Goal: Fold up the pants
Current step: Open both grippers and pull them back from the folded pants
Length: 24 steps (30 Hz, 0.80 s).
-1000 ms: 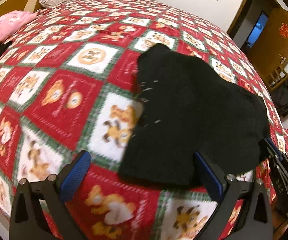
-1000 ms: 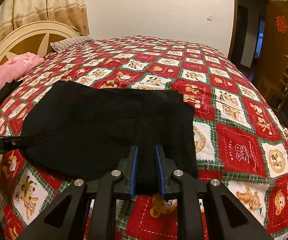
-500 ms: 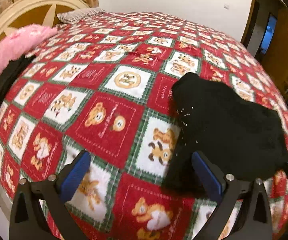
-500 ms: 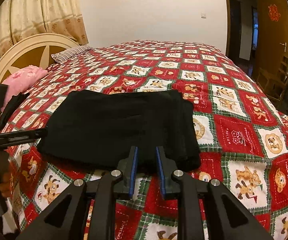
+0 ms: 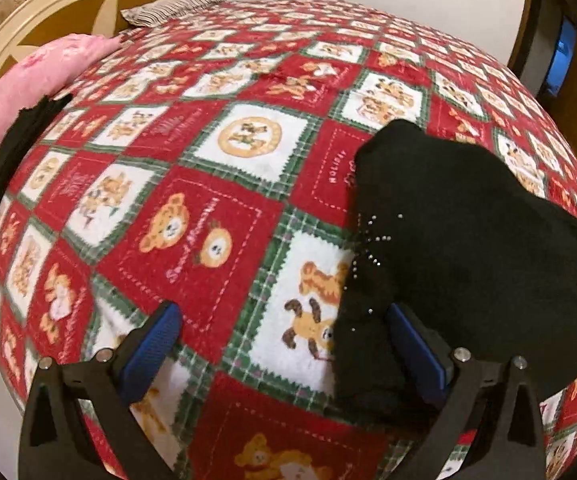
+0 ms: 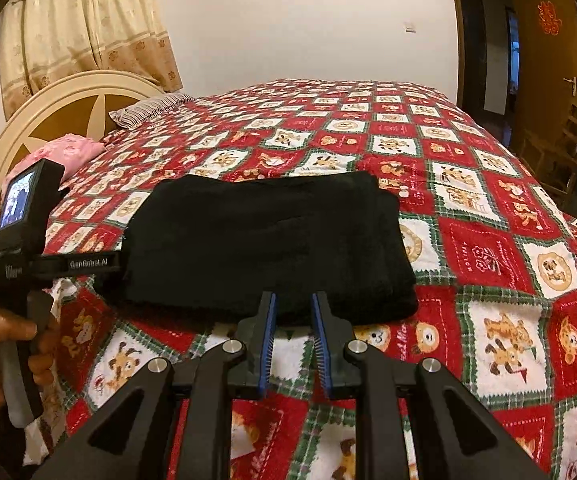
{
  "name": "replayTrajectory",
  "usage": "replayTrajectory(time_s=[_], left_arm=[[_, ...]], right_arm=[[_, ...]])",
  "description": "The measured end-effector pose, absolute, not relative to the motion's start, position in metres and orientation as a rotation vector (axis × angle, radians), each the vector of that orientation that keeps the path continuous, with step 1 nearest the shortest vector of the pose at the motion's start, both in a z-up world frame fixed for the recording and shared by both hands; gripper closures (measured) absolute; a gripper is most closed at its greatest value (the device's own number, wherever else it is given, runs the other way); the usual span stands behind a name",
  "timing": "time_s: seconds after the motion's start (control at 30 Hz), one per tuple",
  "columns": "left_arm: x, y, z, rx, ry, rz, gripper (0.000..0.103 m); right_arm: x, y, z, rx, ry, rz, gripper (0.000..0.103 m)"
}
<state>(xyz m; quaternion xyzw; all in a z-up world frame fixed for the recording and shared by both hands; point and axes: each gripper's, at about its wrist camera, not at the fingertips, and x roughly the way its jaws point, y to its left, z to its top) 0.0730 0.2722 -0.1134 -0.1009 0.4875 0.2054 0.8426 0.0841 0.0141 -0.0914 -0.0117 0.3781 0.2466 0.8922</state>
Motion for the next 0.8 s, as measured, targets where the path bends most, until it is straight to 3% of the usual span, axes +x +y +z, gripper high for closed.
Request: replayTrajectory(time_s=[0.2, 0.23, 0.33, 0.37, 0.8], left_arm=[[0.041, 0.246, -0.083, -0.068, 0.911, 0.438, 0.0], [0.036, 0.243, -0.078, -0.068, 0.894, 0.422, 0.0], [0.021, 0.232, -0.063, -0.037, 0.854, 0.386, 0.0], [0.018, 0.229, -0.059, -0.029, 0.847, 0.38, 0.0], [-0.021, 0.205, -0.027, -0.07, 0.785, 0.313, 0.0]], right_arm=[[0.072, 0.008, -0.081, 0.012, 0.808, 0.504, 0.083], [0.069, 0.007, -0.079, 0.018, 0.808, 0.504, 0.08], [0.059, 0.001, -0.073, 0.038, 0.797, 0.492, 0.049], [0.054, -0.002, -0.069, 0.049, 0.784, 0.484, 0.046], [0.02, -0.02, -0.023, 0.09, 0.63, 0.439, 0.046]])
